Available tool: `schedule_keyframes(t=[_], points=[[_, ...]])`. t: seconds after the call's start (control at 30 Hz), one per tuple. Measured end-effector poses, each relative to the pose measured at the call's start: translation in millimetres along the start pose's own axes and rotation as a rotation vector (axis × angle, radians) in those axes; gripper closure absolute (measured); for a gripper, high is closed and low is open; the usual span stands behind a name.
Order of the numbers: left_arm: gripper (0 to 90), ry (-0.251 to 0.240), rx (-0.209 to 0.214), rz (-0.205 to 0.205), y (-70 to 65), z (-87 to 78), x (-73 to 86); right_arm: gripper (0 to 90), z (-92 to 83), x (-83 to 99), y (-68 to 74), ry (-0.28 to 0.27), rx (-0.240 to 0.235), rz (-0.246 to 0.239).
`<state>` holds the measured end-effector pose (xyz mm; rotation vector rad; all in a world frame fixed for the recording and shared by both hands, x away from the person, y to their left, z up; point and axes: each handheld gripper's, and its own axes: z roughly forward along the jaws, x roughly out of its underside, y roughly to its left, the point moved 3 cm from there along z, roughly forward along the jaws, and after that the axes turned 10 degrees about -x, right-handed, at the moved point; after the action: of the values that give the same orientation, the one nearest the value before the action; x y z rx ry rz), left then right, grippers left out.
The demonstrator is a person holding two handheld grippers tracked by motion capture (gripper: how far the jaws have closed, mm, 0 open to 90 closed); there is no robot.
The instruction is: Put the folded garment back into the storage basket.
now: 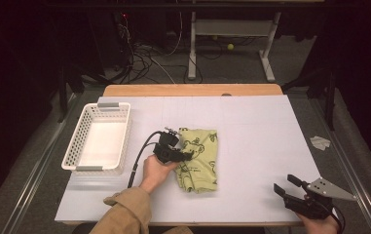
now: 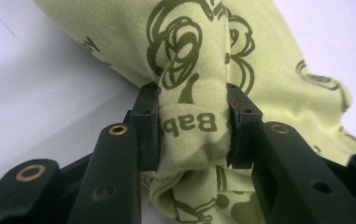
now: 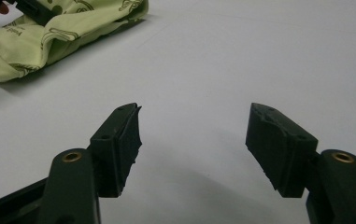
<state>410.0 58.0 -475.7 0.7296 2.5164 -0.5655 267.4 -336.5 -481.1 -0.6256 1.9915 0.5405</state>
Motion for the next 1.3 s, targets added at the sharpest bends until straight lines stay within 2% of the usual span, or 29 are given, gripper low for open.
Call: schedule_keyframes(t=[0.07,0.27,0.4,0.77,0.97,1.3], points=[[60.6,-0.012,0.022,-0.014,1.2,-2.9,-1.5,36.5,-0.3,-0.3,-0.3,-0.002,0.005,-0.002],[60.9,-0.024,0.028,-0.002,0.5,-8.7,-3.0,36.6,0.2,0.0,0.6,0.004,-0.001,-0.006],[60.9,-0.033,0.046,-0.006,1.3,-11.8,-3.5,36.6,0.7,0.4,0.0,0.007,-0.003,-0.006],[60.9,-0.038,0.052,-0.007,1.6,-16.0,-3.9,37.1,0.6,0.3,-0.4,0.006,-0.002,-0.004],[60.8,-0.035,0.061,-0.023,3.1,-17.9,-4.8,37.4,0.4,-0.4,-0.8,0.0,0.006,-0.008],[60.8,-0.039,0.068,-0.003,0.3,-25.5,-8.9,37.2,0.7,-0.2,-1.0,0.003,0.004,-0.002]])
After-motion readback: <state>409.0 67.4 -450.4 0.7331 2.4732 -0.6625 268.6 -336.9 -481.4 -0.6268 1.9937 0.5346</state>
